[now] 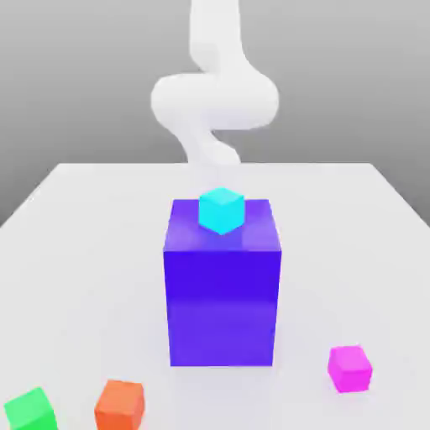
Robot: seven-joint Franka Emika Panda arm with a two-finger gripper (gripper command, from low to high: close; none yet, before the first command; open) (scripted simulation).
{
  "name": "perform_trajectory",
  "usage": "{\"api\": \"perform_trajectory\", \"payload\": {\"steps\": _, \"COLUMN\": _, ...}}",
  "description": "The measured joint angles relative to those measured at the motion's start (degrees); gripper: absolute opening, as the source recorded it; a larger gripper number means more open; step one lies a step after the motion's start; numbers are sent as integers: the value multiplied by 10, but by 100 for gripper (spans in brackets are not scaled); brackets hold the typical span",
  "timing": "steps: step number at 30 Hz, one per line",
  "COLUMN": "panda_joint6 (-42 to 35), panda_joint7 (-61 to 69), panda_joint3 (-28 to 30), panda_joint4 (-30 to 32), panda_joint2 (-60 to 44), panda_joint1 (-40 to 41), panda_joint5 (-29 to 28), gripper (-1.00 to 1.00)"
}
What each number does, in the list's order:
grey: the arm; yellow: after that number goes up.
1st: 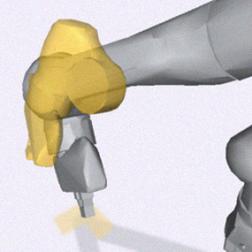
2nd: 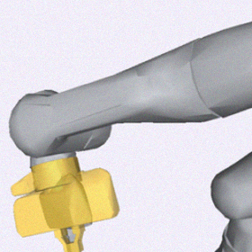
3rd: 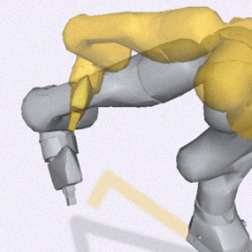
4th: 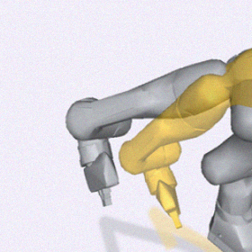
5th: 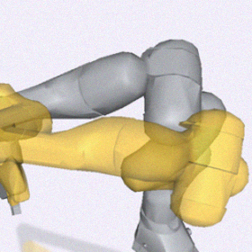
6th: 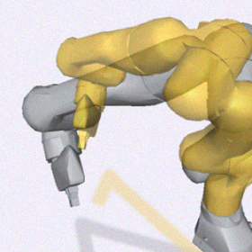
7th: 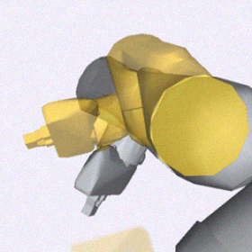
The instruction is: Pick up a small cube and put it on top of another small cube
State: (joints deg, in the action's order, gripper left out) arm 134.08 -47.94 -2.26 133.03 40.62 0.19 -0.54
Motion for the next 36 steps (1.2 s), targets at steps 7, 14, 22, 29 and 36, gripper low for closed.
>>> {"api": "perform_trajectory", "payload": {"steps": 7, "panda_joint6": 66, "panda_joint7": -65, "panda_joint3": -65, "panda_joint4": 36, "panda_joint2": -148, "panda_joint1": 2, "panda_joint5": -22, "gripper": 0}}
{"api": "perform_trajectory", "payload": {"steps": 14, "panda_joint6": 129, "panda_joint7": -137, "panda_joint3": -120, "panda_joint4": 70, "panda_joint2": -294, "panda_joint1": -6, "panda_joint5": -56, "gripper": 0}}
{"api": "perform_trajectory", "payload": {"steps": 22, "panda_joint6": 202, "panda_joint7": -220, "panda_joint3": -148, "panda_joint4": 110, "panda_joint2": -460, "panda_joint1": -53, "panda_joint5": -95, "gripper": 0}}
{"api": "perform_trajectory", "payload": {"steps": 29, "panda_joint6": 290, "panda_joint7": -284, "panda_joint3": -112, "panda_joint4": 111, "panda_joint2": -605, "panda_joint1": -108, "panda_joint5": -148, "gripper": 0}}
{"api": "perform_trajectory", "payload": {"steps": 36, "panda_joint6": 318, "panda_joint7": -301, "panda_joint3": -86, "panda_joint4": 103, "panda_joint2": -640, "panda_joint1": -130, "panda_joint5": -169, "gripper": -100}}
